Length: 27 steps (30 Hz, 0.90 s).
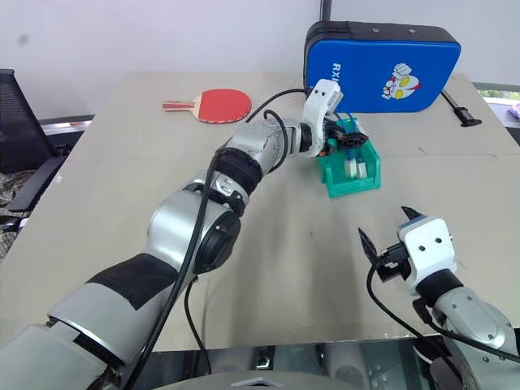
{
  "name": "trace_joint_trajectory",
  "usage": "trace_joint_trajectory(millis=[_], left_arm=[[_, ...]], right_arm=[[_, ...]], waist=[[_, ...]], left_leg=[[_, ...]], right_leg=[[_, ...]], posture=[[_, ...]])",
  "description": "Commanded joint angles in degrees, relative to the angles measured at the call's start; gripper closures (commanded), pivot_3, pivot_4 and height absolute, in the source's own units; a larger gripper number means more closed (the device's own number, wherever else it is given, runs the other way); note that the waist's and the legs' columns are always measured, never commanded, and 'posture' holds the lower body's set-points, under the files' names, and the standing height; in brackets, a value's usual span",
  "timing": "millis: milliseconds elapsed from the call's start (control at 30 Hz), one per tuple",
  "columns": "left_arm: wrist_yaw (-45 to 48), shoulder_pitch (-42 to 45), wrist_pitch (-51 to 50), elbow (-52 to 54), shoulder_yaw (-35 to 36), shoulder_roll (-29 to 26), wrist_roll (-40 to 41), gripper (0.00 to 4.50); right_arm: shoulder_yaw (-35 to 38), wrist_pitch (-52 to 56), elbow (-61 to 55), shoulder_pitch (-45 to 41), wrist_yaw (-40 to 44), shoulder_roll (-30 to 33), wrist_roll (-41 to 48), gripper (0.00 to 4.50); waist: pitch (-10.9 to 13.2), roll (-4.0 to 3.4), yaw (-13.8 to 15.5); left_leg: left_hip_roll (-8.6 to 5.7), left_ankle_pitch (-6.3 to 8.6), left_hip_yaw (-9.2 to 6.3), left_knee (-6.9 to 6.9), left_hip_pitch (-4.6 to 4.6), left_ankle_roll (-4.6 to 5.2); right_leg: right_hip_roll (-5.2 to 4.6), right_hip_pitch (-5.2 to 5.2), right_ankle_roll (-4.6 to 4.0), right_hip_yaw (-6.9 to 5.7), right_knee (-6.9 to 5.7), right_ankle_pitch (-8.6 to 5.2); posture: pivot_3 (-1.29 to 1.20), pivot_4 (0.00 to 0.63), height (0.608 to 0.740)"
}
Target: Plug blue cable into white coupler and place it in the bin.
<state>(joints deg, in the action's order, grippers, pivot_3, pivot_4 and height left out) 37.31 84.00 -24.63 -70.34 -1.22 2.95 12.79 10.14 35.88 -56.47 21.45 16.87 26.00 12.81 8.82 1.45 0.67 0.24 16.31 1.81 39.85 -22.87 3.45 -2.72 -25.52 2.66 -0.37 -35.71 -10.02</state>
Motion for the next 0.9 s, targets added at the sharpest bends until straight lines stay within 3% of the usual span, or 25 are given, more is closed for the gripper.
trace_joint_trajectory(millis=[33, 133, 233, 300, 433, 567, 700, 900], left_arm=[[1.5, 1.9, 0.6, 0.3, 1.8, -0.5, -0.6, 0.03], [4.6, 0.4, 0.5, 2.5, 1.8, -2.4, -1.1, 0.03], [9.9, -4.1, -4.0, 11.2, 4.5, -5.4, 3.2, 0.03], [13.5, -14.4, -0.6, 27.8, 2.1, -8.6, 3.0, 0.03], [18.8, -35.7, -3.5, 58.3, 0.3, -17.1, 6.3, 0.03], [20.0, -53.9, -7.1, 78.4, 3.1, -25.6, 10.9, 0.03], [21.2, -73.7, -5.2, 89.1, 9.6, -33.4, 12.7, 0.03], [21.1, -88.6, -1.3, 93.7, 13.5, -37.8, 13.2, 0.03]], right_arm=[[-1.0, -1.9, -2.8, 0.7, -1.0, -0.8, -1.4, 0.0], [-2.1, -2.3, -2.3, 1.0, -0.8, -1.2, -1.9, 0.0], [-2.4, -3.3, -1.1, 0.8, 0.5, -0.9, -1.5, 0.0], [-1.4, -4.6, 0.5, 0.4, 2.2, -0.6, -0.2, 0.0], [3.2, -8.1, 5.1, 0.0, 7.3, 0.9, 3.0, 0.0], [9.7, -11.7, 11.1, 0.1, 14.2, 4.3, 7.2, 0.0], [16.7, -14.0, 17.8, 0.4, 21.1, 9.0, 10.6, 0.0], [21.5, -15.5, 25.5, -0.7, 26.5, 13.8, 12.2, 0.0]], waist=[[0.0, 0.0, 0.1], [0.0, 0.0, 0.1], [0.0, -0.03, -0.4], [-0.1, -0.15, -0.7], [-0.1, -0.23, -1.3], [0.0, -0.26, -1.3], [0.0, -0.31, -0.5], [0.0, -0.25, 0.4]], left_leg=[[0.01, 0.0, 0.0, 0.0, 0.0, 0.0], [0.06, 0.0, 0.04, 0.01, -0.01, 0.0], [0.09, 0.0, 0.13, 0.01, 0.04, 0.0], [0.18, 0.0, 0.14, 0.01, 0.06, 0.0], [0.25, -0.02, 0.21, -0.13, 0.19, -0.04], [0.27, -0.03, 0.42, -0.42, 0.43, -0.08], [0.25, -0.01, 0.43, -0.41, 0.41, -0.06], [0.23, -0.01, 0.63, -0.35, 0.5, -0.06]], right_leg=[[0.0, 0.0, 0.01, 0.0, 0.0, 0.0], [-0.06, 0.0, 0.0, 0.0, 0.0, -0.02], [-0.07, 0.0, -0.17, 0.1, -0.02, -0.14], [-0.06, -0.02, -0.18, 0.11, -0.08, -0.13], [-0.05, -0.05, -0.22, 0.21, -0.13, 0.11], [-0.07, -0.06, -0.21, 0.49, -0.14, 0.13], [-0.2, -0.04, -0.42, 0.38, -0.03, -0.01], [-0.37, 0.07, -0.2, 0.32, -0.01, -0.15]], posture=[[0.0, 0.15, 0.731], [0.0, 0.15, 0.731], [0.0, 0.15, 0.731], [0.0, 0.15, 0.731], [0.0, 0.15, 0.731], [0.0, 0.15, 0.731], [0.0, 0.15, 0.731], [0.0, 0.15, 0.731]])
